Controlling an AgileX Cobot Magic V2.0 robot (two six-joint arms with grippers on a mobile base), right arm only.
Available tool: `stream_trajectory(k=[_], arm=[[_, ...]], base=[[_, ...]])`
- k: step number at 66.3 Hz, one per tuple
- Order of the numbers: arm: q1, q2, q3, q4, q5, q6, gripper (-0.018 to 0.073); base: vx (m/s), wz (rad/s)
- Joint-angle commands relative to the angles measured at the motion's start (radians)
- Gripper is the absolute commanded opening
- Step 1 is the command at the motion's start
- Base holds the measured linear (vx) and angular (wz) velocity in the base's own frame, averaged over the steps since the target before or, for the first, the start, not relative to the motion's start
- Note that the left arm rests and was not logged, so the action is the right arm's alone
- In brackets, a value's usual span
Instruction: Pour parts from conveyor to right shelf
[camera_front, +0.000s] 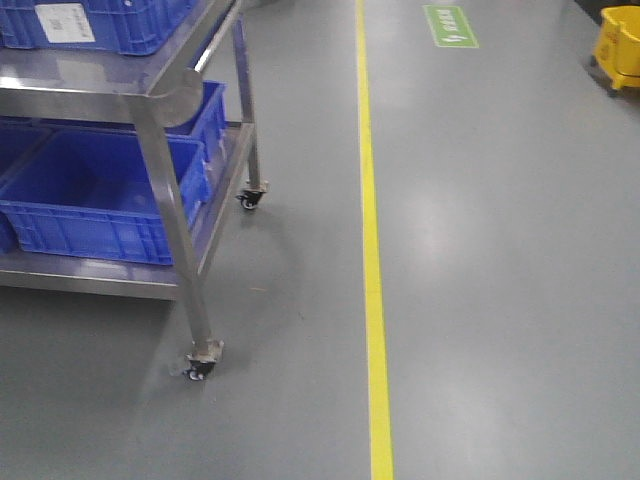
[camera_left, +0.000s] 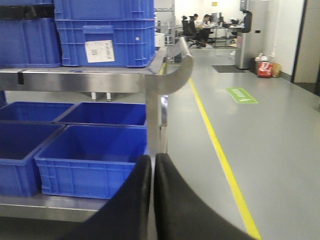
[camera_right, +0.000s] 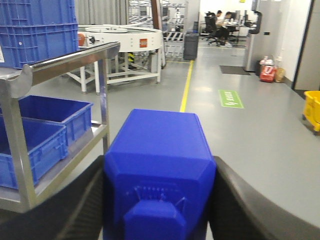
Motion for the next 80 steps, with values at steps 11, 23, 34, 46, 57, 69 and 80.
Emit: stream_trajectory(k=[11, 23, 34, 46, 57, 69, 80], arm=[[-0.004, 0.011, -0.027, 0.004, -0.078, -0.009, -0.0004], [-0.004, 0.011, -0.027, 0.004, -0.078, -0.009, -0.0004], [-0.004, 0.011, -0.027, 0.004, -0.078, -0.009, -0.0004], [-0.004, 0.011, -0.027, 0.004, -0.078, -0.009, -0.0004], [-0.004, 0.011, -0.027, 0.004, -0.078, -0.009, -0.0004], [-0.004, 0.011, -0.027, 0.004, -0.078, -0.009, -0.0004], [-0.004, 0.011, -0.027, 0.004, -0.078, -0.009, -0.0004]], base=[[0.42, 0.43], [0.36, 0.76], [0.3, 0.94], [0.25, 0.98], [0.22, 0.92], [0.19, 0.81], [0.16, 0.78]])
